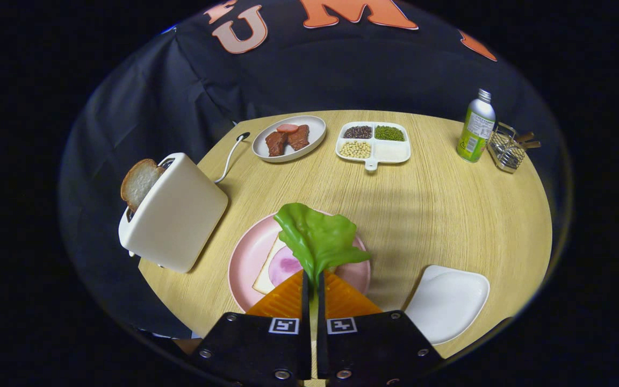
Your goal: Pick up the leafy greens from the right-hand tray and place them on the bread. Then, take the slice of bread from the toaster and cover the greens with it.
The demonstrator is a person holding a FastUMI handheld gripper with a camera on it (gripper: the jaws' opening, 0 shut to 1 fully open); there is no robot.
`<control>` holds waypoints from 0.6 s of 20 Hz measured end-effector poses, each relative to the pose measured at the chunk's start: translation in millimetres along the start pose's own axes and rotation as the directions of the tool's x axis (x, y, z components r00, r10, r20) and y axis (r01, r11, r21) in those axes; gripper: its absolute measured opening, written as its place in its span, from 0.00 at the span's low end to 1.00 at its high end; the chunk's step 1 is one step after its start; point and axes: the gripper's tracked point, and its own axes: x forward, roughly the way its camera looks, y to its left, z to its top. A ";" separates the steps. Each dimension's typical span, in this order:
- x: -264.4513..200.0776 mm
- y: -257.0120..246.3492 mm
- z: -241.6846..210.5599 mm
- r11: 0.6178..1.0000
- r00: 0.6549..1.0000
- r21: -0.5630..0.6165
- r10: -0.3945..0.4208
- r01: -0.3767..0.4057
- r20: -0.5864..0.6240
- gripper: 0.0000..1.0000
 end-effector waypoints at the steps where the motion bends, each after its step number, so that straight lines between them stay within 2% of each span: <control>1: 2.6 2.3 -0.9 1.000 1.000 -0.003 0.004 -0.004 -0.008 0.05; 12: 41.6 25.7 -8.4 0.999 0.996 -0.021 0.032 -0.033 -0.078 0.06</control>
